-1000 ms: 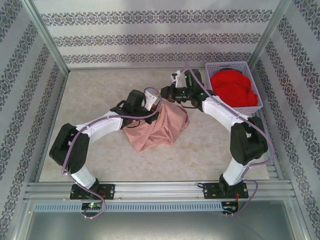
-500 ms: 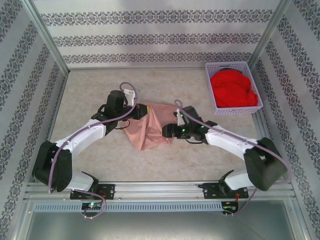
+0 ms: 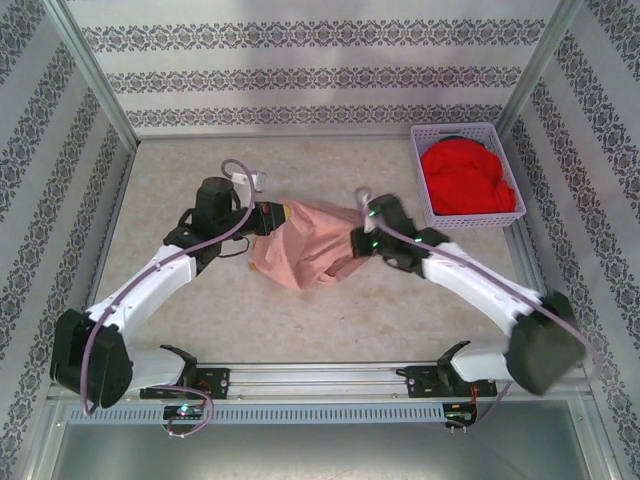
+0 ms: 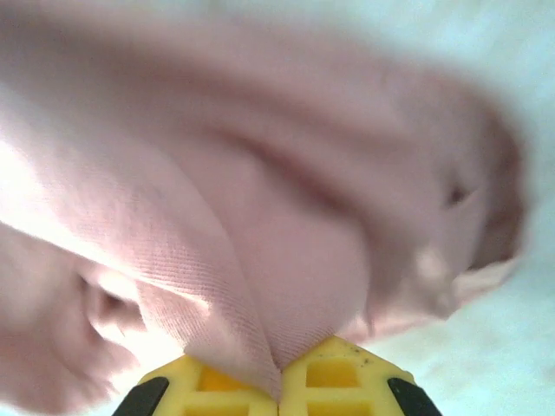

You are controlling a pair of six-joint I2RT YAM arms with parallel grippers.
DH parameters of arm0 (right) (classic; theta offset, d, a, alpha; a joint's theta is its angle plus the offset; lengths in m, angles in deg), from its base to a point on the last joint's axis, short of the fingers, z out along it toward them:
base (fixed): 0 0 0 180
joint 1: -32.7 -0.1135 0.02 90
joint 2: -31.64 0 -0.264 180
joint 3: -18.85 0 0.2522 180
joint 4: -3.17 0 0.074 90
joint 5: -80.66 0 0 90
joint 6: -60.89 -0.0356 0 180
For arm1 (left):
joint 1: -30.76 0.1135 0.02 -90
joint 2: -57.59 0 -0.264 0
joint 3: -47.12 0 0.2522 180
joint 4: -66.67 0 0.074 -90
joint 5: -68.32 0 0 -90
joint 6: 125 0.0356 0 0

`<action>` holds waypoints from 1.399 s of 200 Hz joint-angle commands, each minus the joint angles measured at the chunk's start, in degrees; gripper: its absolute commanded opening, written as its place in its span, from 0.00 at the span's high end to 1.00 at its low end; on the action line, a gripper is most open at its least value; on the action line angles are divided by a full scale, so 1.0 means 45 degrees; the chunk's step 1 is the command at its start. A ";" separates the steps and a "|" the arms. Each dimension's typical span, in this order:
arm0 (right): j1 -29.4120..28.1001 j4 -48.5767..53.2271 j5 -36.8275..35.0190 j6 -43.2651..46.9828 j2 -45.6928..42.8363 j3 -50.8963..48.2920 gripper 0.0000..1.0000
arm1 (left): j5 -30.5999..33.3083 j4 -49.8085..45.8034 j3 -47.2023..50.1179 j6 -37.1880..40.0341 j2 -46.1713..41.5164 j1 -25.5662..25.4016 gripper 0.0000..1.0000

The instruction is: Fold the inside-out t-shirt

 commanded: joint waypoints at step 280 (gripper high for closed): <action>-0.2264 -0.0262 -0.1166 -0.1785 0.6257 0.1570 0.56 | 1.0075 -0.5684 0.2906 -0.0511 -0.3117 -0.0021 0.48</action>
